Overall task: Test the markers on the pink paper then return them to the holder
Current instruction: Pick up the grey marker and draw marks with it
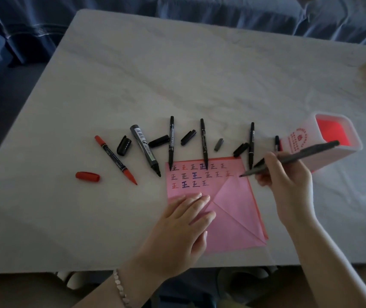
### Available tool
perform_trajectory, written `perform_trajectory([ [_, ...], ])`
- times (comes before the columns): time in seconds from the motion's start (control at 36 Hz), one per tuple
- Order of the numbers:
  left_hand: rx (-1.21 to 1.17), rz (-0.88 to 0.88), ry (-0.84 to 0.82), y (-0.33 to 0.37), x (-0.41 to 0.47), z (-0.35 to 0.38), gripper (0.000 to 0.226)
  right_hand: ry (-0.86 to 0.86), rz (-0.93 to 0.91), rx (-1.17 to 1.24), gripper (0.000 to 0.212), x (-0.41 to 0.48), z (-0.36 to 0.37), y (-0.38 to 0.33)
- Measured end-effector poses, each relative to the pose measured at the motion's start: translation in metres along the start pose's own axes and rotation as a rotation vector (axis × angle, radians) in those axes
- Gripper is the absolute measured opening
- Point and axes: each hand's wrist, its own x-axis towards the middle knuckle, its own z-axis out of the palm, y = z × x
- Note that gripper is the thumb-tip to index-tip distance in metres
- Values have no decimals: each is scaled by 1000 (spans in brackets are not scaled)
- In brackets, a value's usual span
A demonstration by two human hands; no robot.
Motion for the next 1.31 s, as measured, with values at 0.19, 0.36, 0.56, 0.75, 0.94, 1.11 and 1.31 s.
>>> perform_trajectory([
  [0.19, 36, -4, -2, 2, 0, -4, 33, -183, -190, -20, 9, -11, 14, 16],
  [0.36, 78, -24, -38, 2, 1, -7, 36, -108, -171, -45, 13, -14, 36, 30],
  [0.56, -19, -33, -36, 1, 1, -6, 40, 134, -137, -183, 34, -18, 44, 53],
  [0.75, -43, -32, -32, 0, 1, -7, 40, 128, -155, -183, 35, -18, 46, 55],
  [0.94, -64, -28, -14, 0, 1, -6, 39, 95, -164, -218, 32, -18, 46, 53],
  [1.11, -69, -34, -20, 1, 1, -6, 38, 78, -174, -234, 31, -18, 46, 53],
  [1.31, -70, -35, -21, 1, 1, -7, 38, 105, -177, -243, 31, -18, 46, 54],
])
